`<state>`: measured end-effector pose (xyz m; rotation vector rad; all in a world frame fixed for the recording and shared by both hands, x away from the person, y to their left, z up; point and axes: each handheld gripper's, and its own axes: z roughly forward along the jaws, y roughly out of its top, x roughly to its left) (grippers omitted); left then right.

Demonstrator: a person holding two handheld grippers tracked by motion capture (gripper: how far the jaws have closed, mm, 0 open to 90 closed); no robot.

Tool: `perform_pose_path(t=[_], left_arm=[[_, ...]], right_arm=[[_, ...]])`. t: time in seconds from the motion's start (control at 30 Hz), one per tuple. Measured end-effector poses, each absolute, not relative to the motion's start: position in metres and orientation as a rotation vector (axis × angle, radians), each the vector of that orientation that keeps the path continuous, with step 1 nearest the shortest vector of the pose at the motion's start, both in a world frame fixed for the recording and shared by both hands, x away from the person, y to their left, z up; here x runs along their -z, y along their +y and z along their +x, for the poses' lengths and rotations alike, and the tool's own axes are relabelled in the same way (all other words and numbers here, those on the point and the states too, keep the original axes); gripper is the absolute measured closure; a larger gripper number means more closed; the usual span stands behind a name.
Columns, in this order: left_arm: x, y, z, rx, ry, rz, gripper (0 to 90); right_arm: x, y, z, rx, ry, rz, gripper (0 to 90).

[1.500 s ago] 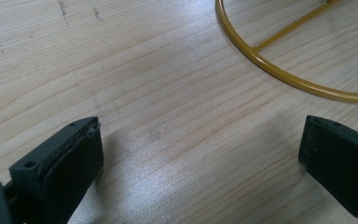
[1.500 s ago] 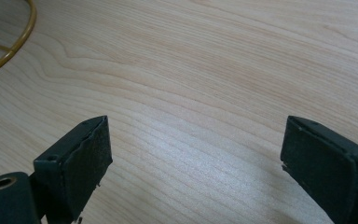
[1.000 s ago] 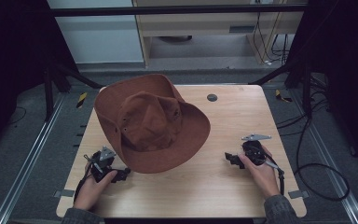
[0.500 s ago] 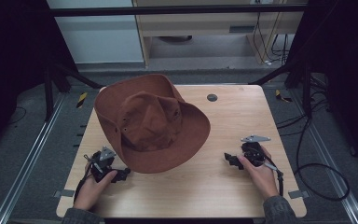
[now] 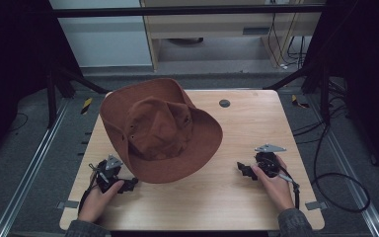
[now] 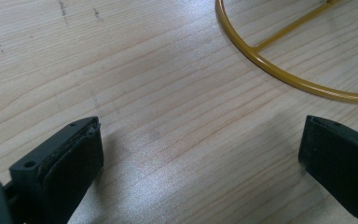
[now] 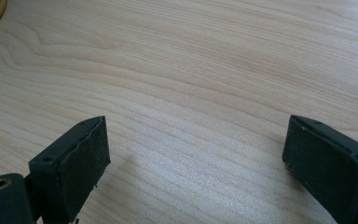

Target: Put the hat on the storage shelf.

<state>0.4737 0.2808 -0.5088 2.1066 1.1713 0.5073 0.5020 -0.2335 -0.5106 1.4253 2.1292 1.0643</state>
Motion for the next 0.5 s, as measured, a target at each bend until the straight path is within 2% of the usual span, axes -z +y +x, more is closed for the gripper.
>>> perform_pose_path(t=[0.5], left_arm=[[0.509,0.281,0.474,-0.507,1.171,2.108,0.0]], right_arm=[[0.512,-0.224,0.488,-0.928,2.145,1.358,6.3]])
